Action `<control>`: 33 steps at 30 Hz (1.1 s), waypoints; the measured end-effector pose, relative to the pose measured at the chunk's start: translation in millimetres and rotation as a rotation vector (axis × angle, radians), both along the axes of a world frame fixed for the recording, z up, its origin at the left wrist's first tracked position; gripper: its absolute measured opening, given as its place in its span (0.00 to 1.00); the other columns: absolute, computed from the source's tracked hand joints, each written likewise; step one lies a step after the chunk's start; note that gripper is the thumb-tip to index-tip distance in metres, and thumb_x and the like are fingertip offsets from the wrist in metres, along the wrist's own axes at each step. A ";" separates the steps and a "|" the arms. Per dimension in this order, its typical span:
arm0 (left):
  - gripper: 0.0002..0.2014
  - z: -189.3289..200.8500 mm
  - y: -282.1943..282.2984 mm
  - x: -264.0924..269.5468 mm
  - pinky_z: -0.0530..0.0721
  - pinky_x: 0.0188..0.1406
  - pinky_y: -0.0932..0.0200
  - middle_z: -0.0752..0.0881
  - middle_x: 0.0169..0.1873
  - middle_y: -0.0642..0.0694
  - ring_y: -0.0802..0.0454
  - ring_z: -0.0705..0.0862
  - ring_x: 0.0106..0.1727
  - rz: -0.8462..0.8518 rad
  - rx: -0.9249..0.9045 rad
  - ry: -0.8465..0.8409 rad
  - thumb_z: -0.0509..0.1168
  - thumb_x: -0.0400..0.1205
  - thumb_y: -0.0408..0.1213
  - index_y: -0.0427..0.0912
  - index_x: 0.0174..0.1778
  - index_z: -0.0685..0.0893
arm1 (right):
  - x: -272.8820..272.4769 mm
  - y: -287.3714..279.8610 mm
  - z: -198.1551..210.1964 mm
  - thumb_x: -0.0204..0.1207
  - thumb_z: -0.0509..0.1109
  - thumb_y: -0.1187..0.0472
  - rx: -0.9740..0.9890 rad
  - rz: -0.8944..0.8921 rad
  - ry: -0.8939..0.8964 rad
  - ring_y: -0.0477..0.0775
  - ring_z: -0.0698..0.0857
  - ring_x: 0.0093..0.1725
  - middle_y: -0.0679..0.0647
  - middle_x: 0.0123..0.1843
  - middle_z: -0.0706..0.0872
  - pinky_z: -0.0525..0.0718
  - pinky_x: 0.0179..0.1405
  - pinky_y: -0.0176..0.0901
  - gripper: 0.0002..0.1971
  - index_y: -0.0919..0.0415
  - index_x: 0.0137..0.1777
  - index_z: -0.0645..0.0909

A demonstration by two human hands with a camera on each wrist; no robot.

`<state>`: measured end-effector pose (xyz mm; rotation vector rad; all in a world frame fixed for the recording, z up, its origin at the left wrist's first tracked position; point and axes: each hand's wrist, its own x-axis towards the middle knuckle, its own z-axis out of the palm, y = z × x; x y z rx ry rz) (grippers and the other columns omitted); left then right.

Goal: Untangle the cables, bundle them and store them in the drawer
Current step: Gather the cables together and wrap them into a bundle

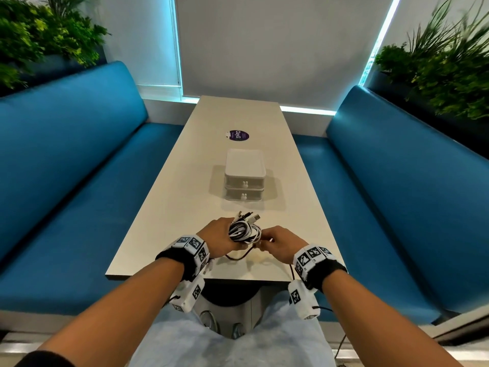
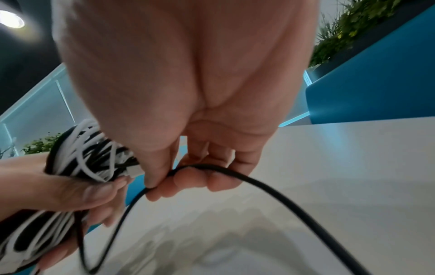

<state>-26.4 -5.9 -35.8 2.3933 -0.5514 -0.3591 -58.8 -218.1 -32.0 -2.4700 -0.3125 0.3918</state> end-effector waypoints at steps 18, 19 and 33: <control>0.12 10.7 -29.4 -10.8 0.90 0.43 0.51 0.90 0.38 0.48 0.47 0.90 0.41 0.046 -0.221 0.192 0.76 0.66 0.36 0.50 0.44 0.86 | -5.2 4.2 1.0 0.80 0.66 0.71 0.535 -0.338 -0.007 0.50 0.82 0.34 0.55 0.35 0.88 0.85 0.41 0.42 0.07 0.70 0.49 0.86; 0.13 8.7 -30.1 -9.8 0.88 0.40 0.52 0.89 0.38 0.49 0.48 0.89 0.40 0.079 -0.190 0.168 0.75 0.64 0.34 0.50 0.42 0.85 | -5.3 3.8 2.2 0.79 0.66 0.71 0.529 -0.328 0.000 0.50 0.82 0.34 0.55 0.36 0.89 0.85 0.41 0.42 0.07 0.70 0.48 0.87; 0.15 -0.1 -17.9 -2.9 0.82 0.52 0.51 0.85 0.55 0.39 0.38 0.83 0.54 0.140 0.099 -0.032 0.63 0.75 0.27 0.39 0.58 0.77 | -1.1 -2.1 -11.4 0.80 0.69 0.53 -0.043 -0.278 -0.100 0.54 0.87 0.46 0.53 0.48 0.88 0.84 0.48 0.45 0.07 0.53 0.51 0.86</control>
